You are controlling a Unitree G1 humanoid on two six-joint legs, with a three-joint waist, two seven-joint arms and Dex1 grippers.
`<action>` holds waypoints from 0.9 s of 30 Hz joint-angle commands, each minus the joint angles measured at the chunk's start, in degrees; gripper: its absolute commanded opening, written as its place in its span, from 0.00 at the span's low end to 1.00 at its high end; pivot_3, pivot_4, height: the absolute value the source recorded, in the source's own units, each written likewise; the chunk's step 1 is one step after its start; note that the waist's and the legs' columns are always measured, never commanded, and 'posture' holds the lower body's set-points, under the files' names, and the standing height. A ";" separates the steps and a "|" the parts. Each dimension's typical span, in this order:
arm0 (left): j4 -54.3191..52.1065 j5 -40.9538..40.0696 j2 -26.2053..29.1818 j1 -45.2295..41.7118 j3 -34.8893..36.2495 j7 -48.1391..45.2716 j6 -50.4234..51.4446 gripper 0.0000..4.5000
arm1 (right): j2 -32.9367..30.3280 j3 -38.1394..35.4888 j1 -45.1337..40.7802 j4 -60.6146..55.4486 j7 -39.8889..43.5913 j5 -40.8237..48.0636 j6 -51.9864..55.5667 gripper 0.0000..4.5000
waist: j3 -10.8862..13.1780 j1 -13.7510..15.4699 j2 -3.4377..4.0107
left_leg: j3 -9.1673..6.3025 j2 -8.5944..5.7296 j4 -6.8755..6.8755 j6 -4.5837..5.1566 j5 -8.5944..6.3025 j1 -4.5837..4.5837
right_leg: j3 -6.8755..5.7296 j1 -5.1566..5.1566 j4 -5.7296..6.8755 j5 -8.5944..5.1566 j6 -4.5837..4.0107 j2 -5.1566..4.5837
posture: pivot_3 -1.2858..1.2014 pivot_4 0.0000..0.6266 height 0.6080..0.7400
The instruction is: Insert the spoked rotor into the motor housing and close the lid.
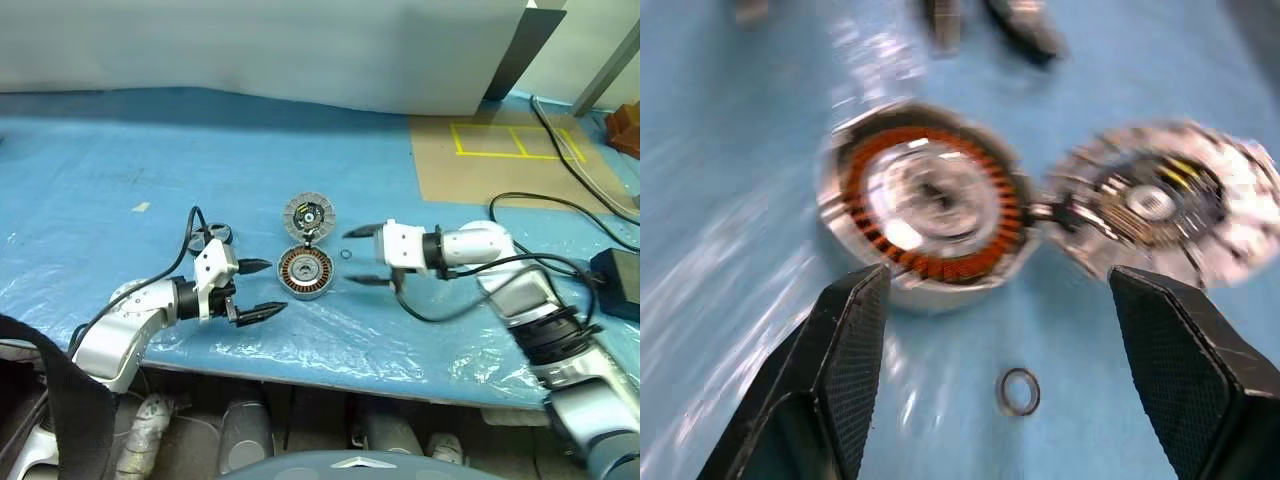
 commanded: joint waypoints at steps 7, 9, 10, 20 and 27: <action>0.18 0.10 1.29 -1.65 -0.12 -1.64 -0.20 1.00 | 7.07 -4.13 7.68 4.89 -13.39 -0.20 6.04 0.81 | -0.01 0.34 0.01 | 0.04 -0.23 -0.27 -0.22 0.14 -0.18 | 0.04 0.03 -0.61 0.06 0.10 -0.11 | 0.52 0.24 1.00; 0.25 0.23 1.41 -1.74 -0.16 -1.80 -0.24 1.00 | 7.24 -4.35 7.58 6.37 -14.46 -0.60 5.45 0.81 | -0.01 0.34 0.01 | 0.05 -0.22 -0.36 -0.24 0.15 -0.16 | 0.02 0.03 -0.64 0.06 0.10 -0.11 | 0.52 0.24 1.00; 0.33 0.31 1.46 -1.79 -0.15 -1.85 -0.26 1.00 | 7.19 -4.24 7.45 6.89 -14.80 -0.97 5.19 0.81 | -0.01 0.34 0.01 | 0.05 -0.22 -0.39 -0.25 0.15 -0.15 | 0.01 0.03 -0.62 0.06 0.10 -0.10 | 0.52 0.24 1.00; 0.37 1.15 0.95 -1.55 -0.36 -1.36 -0.68 1.00 | 7.22 -3.31 7.78 10.62 -14.49 -1.20 4.30 0.72 | -0.01 0.44 0.01 | 0.08 -0.22 -0.40 -0.19 0.11 0.35 | 0.03 0.50 -0.63 0.05 0.11 -0.15 | 0.52 0.24 1.00; 0.14 1.02 0.62 -1.44 -0.36 -1.16 -0.51 1.00 | 8.13 -3.17 7.92 11.10 -14.83 -1.21 4.51 0.22 | -0.01 0.44 0.00 | 0.09 -0.22 -0.40 -0.18 0.11 0.36 | 0.03 0.50 -0.63 0.05 0.11 -0.15 | 0.52 0.24 1.00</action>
